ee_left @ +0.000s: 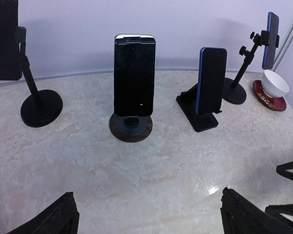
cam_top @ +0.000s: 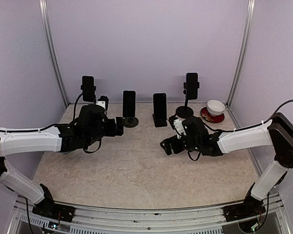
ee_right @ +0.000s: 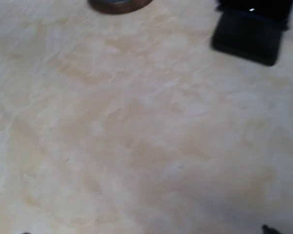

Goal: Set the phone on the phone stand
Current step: Reset both arms

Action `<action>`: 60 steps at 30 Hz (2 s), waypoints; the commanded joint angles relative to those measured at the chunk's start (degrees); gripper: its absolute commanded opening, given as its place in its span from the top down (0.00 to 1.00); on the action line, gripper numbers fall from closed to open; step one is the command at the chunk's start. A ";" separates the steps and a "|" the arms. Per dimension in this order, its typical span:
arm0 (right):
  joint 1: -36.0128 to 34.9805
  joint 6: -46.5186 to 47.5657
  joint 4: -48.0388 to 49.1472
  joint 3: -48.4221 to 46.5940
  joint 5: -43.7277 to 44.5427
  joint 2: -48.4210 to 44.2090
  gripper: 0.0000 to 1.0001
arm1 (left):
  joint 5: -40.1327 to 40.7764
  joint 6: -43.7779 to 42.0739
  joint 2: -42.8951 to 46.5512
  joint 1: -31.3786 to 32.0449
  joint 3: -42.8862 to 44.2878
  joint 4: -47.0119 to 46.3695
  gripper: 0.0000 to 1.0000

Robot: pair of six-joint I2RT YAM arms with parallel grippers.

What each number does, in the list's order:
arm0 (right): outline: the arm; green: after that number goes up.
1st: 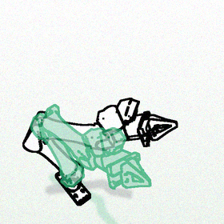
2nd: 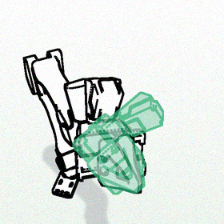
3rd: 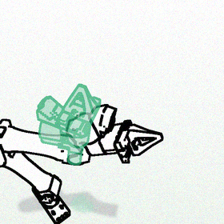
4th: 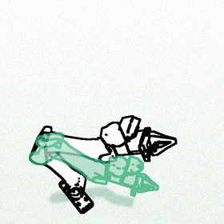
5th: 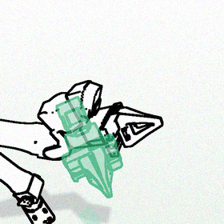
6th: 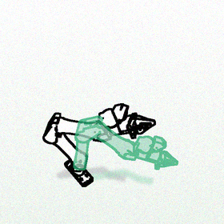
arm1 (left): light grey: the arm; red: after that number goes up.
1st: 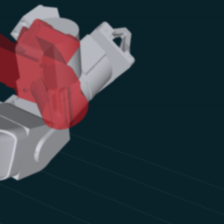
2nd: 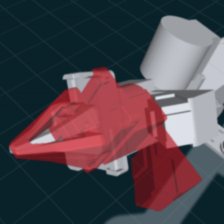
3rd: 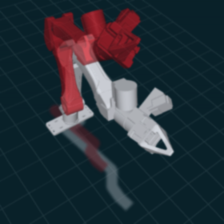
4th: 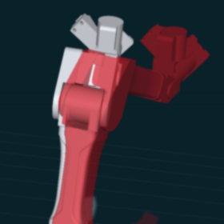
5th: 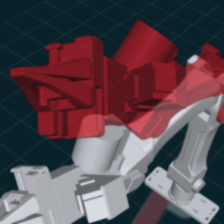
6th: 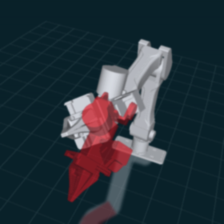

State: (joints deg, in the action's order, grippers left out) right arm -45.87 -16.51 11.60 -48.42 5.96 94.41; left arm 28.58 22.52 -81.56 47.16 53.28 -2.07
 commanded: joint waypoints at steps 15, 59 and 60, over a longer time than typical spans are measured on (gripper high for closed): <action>11.41 2.54 -6.77 11.65 8.24 -20.79 0.00 | 6.44 5.68 27.67 0.66 -19.09 8.86 0.01; 34.36 6.66 -0.51 34.65 2.15 -55.78 0.00 | -28.17 -7.15 45.75 -40.41 -40.66 -10.73 0.01; 34.42 6.76 -1.26 34.68 3.49 -56.35 0.00 | -28.44 -7.52 46.54 -40.45 -40.63 -10.12 0.01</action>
State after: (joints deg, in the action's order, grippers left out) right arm -11.86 -11.18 9.32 -14.98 4.47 40.71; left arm 3.18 17.02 -37.63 7.09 12.80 -10.26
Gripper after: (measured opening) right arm 0.999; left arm 0.989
